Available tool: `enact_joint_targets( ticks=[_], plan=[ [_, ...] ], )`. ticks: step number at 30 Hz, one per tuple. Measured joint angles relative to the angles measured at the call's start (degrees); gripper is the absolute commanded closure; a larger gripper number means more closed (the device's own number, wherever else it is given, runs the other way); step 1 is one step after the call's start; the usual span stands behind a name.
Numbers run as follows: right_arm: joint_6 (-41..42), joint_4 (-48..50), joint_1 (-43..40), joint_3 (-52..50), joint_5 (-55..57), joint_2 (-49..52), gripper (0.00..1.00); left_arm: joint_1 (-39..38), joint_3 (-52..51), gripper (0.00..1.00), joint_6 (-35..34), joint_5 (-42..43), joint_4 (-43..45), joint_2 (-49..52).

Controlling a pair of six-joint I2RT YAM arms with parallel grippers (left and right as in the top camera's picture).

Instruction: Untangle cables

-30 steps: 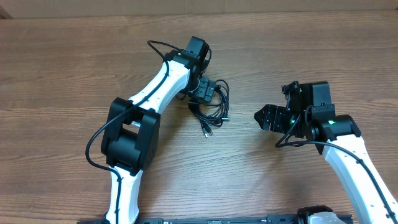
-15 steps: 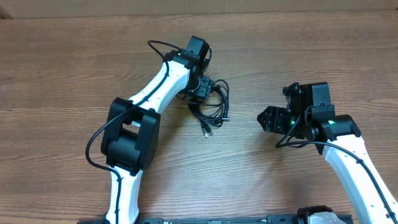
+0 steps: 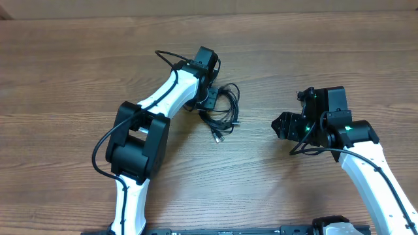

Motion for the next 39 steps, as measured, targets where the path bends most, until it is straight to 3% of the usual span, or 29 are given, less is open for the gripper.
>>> enact_joint_targets(
  ticks=[4,6,9,14,16,19,22,30,39],
  plan=[
    [0.0,0.0,0.0,0.0,0.4,0.0,0.37,0.0,0.7,0.96,0.0,0.1,-2.2,-0.1],
    [0.0,0.0,0.0,0.0,1.2,0.0,0.48,0.4,2.3,0.96,0.0,0.9,-6.9,0.0],
    [0.1,0.8,0.0,0.0,2.7,0.0,0.48,1.6,9.6,0.96,0.0,4.8,-16.0,0.3],
    [0.0,2.0,0.0,0.0,3.5,0.0,0.48,6.0,26.2,0.96,-0.2,18.7,-25.0,0.7],
    [0.0,2.6,0.0,0.0,3.6,0.0,0.48,8.5,33.4,0.96,-0.2,30.0,-28.0,0.5],
    [0.0,3.9,0.0,0.0,3.7,0.0,0.47,11.1,37.6,0.96,0.3,45.4,-28.2,0.4],
    [0.0,6.6,0.0,0.0,3.4,0.0,0.47,12.1,38.7,0.96,0.5,53.2,-28.2,0.4],
    [-2.6,30.2,0.0,0.0,-7.1,0.1,0.47,11.9,38.8,0.96,0.5,51.9,-32.3,0.4],
    [2.8,42.8,0.2,0.1,-12.4,0.1,0.47,11.9,38.8,0.96,0.5,51.5,-32.2,0.4]
  ],
)
